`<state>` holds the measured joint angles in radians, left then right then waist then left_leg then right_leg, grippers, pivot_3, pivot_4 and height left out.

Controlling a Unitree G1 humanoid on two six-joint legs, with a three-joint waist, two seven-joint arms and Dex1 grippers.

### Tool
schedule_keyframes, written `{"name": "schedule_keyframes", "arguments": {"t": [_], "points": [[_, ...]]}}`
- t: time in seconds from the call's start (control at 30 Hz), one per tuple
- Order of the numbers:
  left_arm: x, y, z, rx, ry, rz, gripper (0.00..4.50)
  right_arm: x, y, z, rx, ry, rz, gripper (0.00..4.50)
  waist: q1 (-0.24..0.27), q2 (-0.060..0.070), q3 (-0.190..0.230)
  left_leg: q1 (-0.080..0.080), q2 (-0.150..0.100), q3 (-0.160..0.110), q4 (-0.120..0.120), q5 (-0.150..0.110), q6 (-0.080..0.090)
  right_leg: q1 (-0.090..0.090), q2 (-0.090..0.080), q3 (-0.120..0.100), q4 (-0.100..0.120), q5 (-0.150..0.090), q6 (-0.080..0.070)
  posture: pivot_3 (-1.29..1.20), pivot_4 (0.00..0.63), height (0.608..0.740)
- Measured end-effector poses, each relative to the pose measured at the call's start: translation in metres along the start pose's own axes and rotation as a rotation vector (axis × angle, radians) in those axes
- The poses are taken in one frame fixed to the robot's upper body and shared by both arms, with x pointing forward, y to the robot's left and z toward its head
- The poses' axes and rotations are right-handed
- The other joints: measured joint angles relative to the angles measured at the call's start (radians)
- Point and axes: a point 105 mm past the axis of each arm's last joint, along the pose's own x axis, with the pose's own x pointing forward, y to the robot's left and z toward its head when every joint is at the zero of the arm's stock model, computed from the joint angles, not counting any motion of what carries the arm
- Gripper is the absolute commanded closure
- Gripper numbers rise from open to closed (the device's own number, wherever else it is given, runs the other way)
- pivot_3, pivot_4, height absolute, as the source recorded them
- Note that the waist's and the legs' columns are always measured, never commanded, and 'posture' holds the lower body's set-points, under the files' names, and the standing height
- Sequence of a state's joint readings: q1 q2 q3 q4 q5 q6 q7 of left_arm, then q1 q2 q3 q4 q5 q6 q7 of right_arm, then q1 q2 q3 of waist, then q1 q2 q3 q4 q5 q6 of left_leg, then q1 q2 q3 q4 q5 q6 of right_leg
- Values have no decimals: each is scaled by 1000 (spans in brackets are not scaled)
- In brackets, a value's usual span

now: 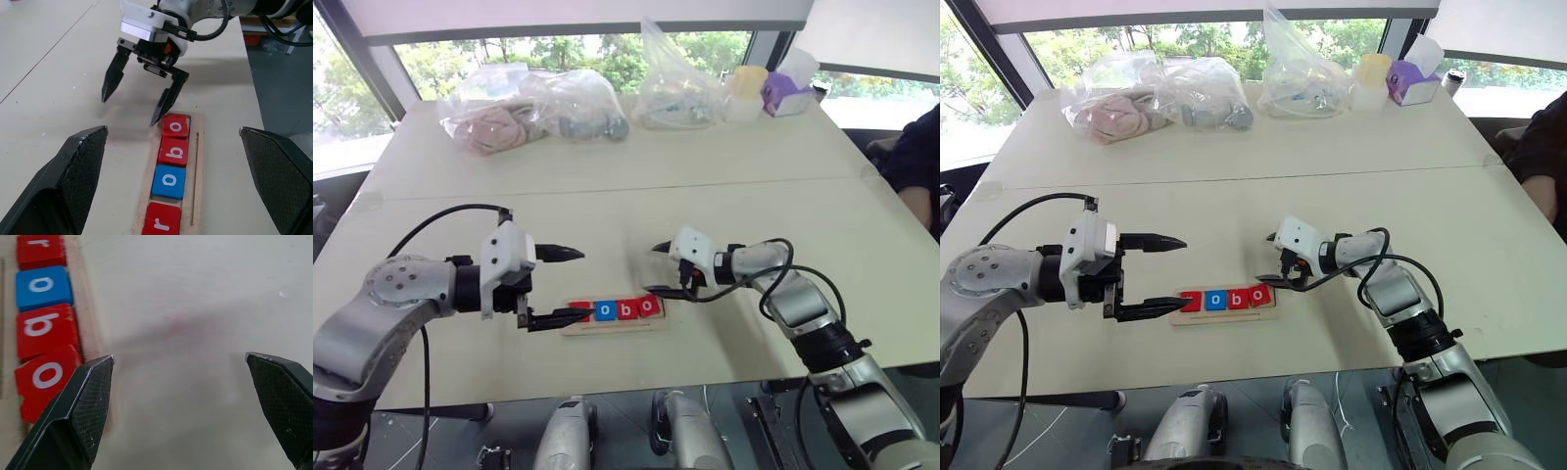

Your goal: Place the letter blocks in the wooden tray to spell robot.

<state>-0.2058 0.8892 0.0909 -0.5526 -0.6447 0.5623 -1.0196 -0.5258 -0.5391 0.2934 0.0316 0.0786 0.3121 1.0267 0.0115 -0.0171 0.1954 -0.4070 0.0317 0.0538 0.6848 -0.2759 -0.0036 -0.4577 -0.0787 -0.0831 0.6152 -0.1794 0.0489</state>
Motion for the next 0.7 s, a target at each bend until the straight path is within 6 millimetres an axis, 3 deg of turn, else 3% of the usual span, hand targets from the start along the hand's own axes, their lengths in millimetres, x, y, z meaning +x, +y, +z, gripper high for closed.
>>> {"name": "schedule_keyframes", "arguments": {"t": [0.2,0.47,0.7], "points": [[0,0,0,0,0,-1,0,-3,4,4,-10,-3,3,115,0,0,0,0,0,0,0,0,0,0,0,0,0,0,0,0,150,740],[0,0,1,3,-1,-1,0,-23,-16,7,-28,7,-120,115,1,0,0,0,0,0,0,0,0,0,0,0,0,0,0,0,150,740],[0,1,1,4,-1,-2,0,-40,8,-3,7,65,-28,115,0,0,0,0,0,0,0,0,0,0,0,0,-1,0,0,0,150,740]]}}
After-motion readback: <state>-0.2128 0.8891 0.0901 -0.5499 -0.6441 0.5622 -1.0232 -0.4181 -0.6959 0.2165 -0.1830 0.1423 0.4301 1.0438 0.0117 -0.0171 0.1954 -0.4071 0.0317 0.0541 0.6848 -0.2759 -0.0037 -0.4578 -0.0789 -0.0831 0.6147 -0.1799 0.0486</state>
